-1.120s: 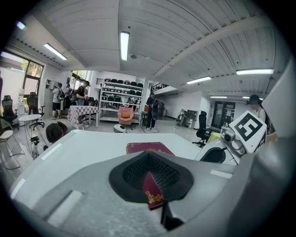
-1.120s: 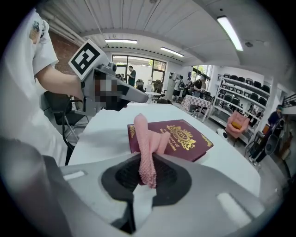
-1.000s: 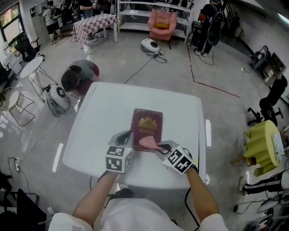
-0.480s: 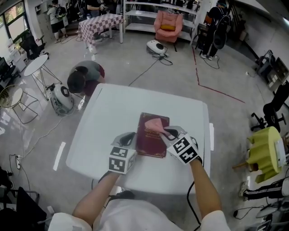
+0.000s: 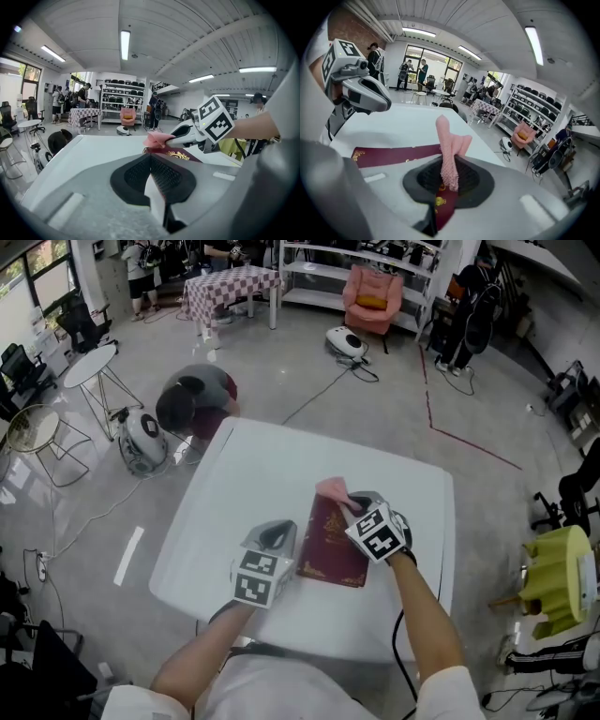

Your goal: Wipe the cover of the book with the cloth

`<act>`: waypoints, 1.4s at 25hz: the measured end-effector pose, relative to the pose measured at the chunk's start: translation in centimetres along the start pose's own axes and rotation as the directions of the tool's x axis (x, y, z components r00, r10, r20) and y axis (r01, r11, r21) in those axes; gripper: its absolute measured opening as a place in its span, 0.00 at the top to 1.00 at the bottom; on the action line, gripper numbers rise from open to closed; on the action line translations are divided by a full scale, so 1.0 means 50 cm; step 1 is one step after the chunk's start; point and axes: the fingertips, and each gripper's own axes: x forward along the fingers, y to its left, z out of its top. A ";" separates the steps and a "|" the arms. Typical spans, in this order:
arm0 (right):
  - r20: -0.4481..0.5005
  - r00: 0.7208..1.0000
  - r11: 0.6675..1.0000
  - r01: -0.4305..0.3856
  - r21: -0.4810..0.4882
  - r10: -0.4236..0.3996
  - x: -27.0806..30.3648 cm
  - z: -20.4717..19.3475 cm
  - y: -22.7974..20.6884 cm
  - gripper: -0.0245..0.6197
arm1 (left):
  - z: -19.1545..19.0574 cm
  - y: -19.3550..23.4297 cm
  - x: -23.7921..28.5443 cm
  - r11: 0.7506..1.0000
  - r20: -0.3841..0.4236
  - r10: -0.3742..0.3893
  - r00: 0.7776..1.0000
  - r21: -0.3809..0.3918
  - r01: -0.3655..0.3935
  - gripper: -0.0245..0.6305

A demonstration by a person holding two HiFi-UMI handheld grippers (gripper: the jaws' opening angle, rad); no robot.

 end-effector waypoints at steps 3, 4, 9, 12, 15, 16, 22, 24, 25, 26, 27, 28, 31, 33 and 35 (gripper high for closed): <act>-0.035 0.999 1.000 0.009 -0.005 -0.009 0.026 -0.015 0.002 0.90 | -0.014 0.008 0.001 1.000 -0.013 -0.010 1.000 0.006 0.010 0.95; -0.040 0.999 1.000 0.005 -0.002 -0.006 0.029 -0.018 0.005 0.90 | -0.018 0.010 0.001 1.000 -0.016 -0.011 1.000 0.006 0.011 0.95; -0.030 0.999 1.000 -0.016 0.012 0.017 0.021 -0.024 0.022 0.90 | -0.022 0.003 -0.003 1.000 -0.020 -0.015 1.000 0.003 0.015 0.95; -0.023 0.999 0.999 -0.031 0.010 0.031 0.005 -0.029 0.040 0.90 | -0.023 -0.003 -0.010 1.000 -0.016 -0.013 1.000 -0.005 0.013 0.95; -0.010 0.998 0.998 -0.056 0.010 0.056 -0.014 -0.036 0.071 0.90 | -0.029 -0.013 -0.016 1.000 -0.012 -0.009 1.000 -0.010 0.009 0.95; -0.007 0.998 0.998 -0.066 0.013 0.066 -0.022 -0.038 0.083 0.90 | -0.028 -0.016 -0.020 1.000 -0.009 -0.008 1.000 -0.010 0.008 0.95; 0.014 0.992 0.992 -0.124 0.009 0.124 -0.067 -0.046 0.144 0.90 | -0.025 -0.043 -0.037 1.000 -0.002 -0.003 1.000 -0.010 0.003 0.95; 0.018 0.990 0.990 -0.143 -0.010 0.143 -0.082 -0.052 0.165 0.90 | -0.027 -0.051 -0.040 1.000 0.000 0.000 1.000 -0.011 0.000 0.95; 0.018 0.988 0.988 -0.152 -0.025 0.153 -0.089 -0.054 0.175 0.90 | -0.029 -0.055 -0.041 1.000 0.001 0.002 1.000 -0.012 -0.002 0.95; 0.017 0.986 0.986 -0.163 -0.037 0.163 -0.096 -0.058 0.185 0.90 | -0.032 -0.058 -0.042 1.000 0.001 0.006 1.000 -0.014 -0.006 0.95; 0.017 0.985 0.984 -0.173 -0.048 0.174 -0.104 -0.062 0.196 0.90 | -0.037 -0.061 -0.043 1.000 -0.001 0.009 1.000 -0.017 -0.009 0.95; 0.018 0.983 0.982 -0.182 -0.056 0.183 -0.112 -0.066 0.207 0.90 | -0.042 -0.065 -0.044 1.000 -0.003 0.012 1.000 -0.019 -0.012 0.95; 0.025 0.978 0.976 -0.207 -0.072 0.209 -0.139 -0.078 0.238 0.90 | -0.048 -0.078 -0.051 1.000 -0.001 0.018 1.000 -0.022 -0.018 0.95; 0.027 0.973 0.970 -0.227 -0.083 0.230 -0.154 -0.081 0.259 0.90 | -0.051 -0.078 -0.055 0.999 0.003 0.025 1.000 -0.026 -0.025 0.95; 0.034 0.966 0.963 -0.252 -0.093 0.256 -0.164 -0.078 0.282 0.90 | -0.053 -0.073 -0.062 0.999 0.003 0.030 1.000 -0.032 -0.030 0.95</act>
